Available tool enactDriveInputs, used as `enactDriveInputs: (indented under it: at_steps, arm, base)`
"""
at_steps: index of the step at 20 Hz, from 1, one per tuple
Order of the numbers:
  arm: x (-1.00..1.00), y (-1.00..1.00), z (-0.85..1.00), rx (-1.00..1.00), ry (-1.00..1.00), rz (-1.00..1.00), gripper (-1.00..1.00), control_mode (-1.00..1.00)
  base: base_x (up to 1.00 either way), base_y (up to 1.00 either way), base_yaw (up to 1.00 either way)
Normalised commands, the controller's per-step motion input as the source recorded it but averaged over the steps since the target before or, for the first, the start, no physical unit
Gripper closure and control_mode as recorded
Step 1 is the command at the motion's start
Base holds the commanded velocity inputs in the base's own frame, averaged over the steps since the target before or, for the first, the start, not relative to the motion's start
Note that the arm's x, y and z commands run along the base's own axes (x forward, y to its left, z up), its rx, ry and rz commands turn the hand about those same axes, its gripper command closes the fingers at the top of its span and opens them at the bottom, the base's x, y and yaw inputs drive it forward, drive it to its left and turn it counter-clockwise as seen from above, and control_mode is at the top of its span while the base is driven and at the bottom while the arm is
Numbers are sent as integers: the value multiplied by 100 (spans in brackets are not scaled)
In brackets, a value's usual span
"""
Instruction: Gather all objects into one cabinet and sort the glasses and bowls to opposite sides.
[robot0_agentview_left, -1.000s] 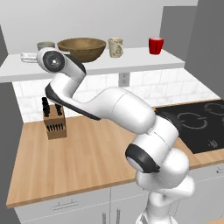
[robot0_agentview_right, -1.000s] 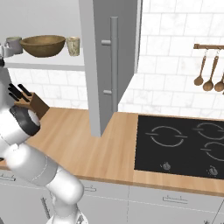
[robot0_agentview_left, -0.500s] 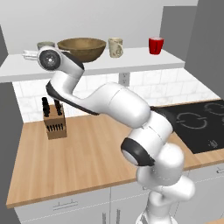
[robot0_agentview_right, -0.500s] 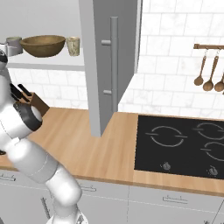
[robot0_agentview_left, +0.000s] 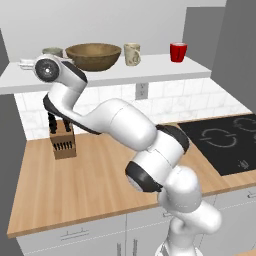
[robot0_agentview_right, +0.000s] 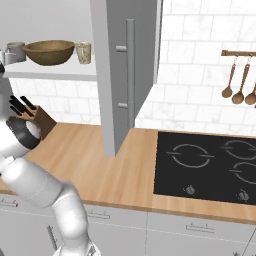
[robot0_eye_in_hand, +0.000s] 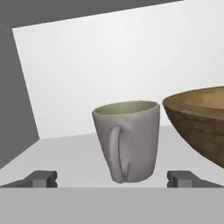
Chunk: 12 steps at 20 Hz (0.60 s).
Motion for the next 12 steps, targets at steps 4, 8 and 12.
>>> enactDriveInputs:
  at_steps: [4,8,12]
  arm:
    - [6,4,0,0,0,0,-100,-100]
    - [14,0,0,0,0,0,-100,-100]
    - [19,-1,0,0,0,0,-100,-100]
  base:
    - [0,0,0]
    - [0,0,0]
    - [0,0,0]
